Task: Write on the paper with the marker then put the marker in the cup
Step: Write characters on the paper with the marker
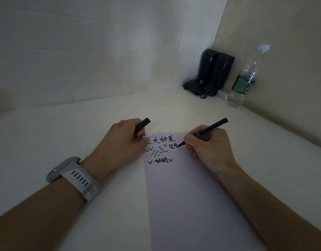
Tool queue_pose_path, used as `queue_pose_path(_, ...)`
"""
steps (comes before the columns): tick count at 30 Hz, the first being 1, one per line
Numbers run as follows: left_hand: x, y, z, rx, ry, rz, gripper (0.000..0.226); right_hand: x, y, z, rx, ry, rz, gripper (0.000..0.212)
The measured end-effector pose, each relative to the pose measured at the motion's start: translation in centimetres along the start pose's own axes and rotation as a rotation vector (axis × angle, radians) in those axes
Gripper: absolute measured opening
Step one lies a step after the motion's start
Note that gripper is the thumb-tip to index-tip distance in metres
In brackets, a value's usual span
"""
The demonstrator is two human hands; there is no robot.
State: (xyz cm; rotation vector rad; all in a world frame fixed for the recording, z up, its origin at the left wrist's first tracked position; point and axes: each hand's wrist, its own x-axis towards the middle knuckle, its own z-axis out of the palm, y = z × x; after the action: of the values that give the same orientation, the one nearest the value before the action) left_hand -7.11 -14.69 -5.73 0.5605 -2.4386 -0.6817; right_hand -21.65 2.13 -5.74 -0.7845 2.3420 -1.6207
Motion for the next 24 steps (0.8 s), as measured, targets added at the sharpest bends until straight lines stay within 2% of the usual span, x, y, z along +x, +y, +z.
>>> queue_pose_path(6,0.0,0.0,0.0,-0.003,0.004,-0.016,0.019,-0.2,-0.1,-0.1,0.004,-0.031,-0.021,0.006)
queue_pose_path(8,0.0,0.1,0.1,-0.001,0.006,-0.018,0.018,-0.3,-0.3,-0.1,0.069,-0.043,-0.048,0.01)
queue_pose_path(11,0.1,0.1,0.2,0.011,0.009,-0.015,0.019,-0.2,-1.0,-0.8,0.474,-0.061,0.018,0.013)
queue_pose_path(13,0.2,0.0,0.2,0.018,0.009,-0.008,0.023,-0.1,-1.7,-1.4,0.817,-0.165,0.141,0.01)
queue_pose_path(15,0.0,-0.1,0.2,0.019,0.004,-0.004,0.026,-0.2,-1.9,-1.6,1.026,-0.261,0.188,0.006)
queue_pose_path(18,-0.1,-0.1,0.1,0.027,0.001,0.003,0.024,-0.3,-1.9,-1.6,1.086,-0.334,0.151,0.006)
queue_pose_path(22,0.0,0.0,0.0,0.019,-0.005,0.008,0.028,-0.2,-1.9,-1.8,1.069,-0.34,0.131,0.007)
queue_pose_path(24,-0.1,-0.1,0.0,0.014,-0.007,0.005,0.027,0.1,-1.6,-1.8,0.942,-0.319,0.056,0.013)
